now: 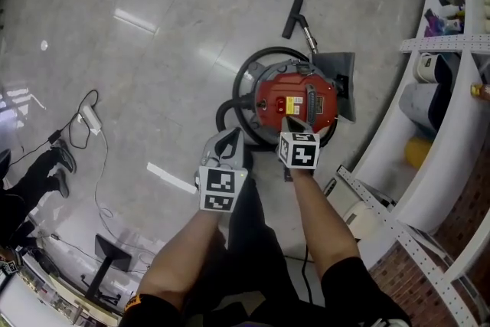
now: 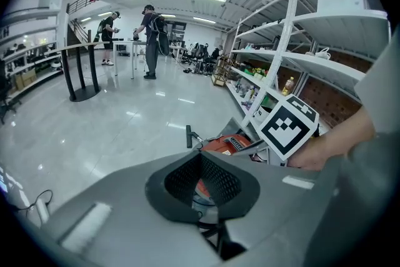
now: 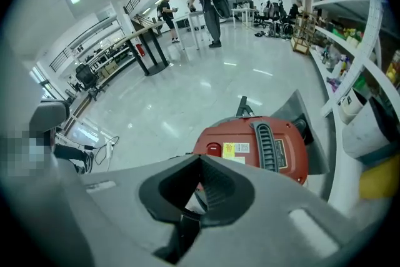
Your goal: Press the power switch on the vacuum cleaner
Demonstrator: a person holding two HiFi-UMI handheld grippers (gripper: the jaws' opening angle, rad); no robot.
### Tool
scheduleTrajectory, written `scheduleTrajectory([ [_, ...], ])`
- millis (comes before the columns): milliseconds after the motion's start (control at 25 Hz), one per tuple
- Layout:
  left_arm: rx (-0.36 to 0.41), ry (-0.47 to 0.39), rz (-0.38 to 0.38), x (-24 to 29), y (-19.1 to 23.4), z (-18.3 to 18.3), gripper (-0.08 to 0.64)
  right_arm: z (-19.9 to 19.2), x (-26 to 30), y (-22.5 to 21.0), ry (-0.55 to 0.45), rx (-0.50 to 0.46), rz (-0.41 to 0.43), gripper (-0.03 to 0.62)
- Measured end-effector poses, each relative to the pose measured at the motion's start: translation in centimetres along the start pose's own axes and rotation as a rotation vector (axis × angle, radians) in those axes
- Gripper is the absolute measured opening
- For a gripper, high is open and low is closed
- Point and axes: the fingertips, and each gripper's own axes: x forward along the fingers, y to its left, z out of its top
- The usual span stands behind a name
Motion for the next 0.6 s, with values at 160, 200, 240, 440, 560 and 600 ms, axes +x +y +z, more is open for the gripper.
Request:
scheduleTrajectory([
  [160, 0.006, -0.005, 0.009, -1.5, -0.2, -1.1, 0.015, -0.4, -2.1, 1.7, -0.055, -0.012, 0.008, -0.008],
  [200, 0.007, 0.0, 0.016, -2.0, -0.2, -1.5, 0.015, -0.6, -2.8, 2.2, -0.068, -0.017, 0.011, -0.008],
  [240, 0.007, 0.002, 0.022, -2.7, -0.2, -1.9, 0.015, -0.8, -3.5, 2.7, -0.08, -0.019, 0.014, -0.008],
  [440, -0.008, -0.023, -0.003, -7.2, -1.1, -3.4, 0.015, -2.3, -8.2, 5.8, -0.152, -0.012, 0.041, -0.008],
  [560, 0.001, -0.057, 0.009, -10.8, -1.4, -3.7, 0.015, -2.9, -11.7, 7.7, -0.204, -0.028, 0.051, -0.008],
  [600, 0.007, -0.073, 0.015, -12.0, -1.5, -3.7, 0.015, -2.9, -12.8, 8.4, -0.225, -0.037, 0.053, -0.008],
])
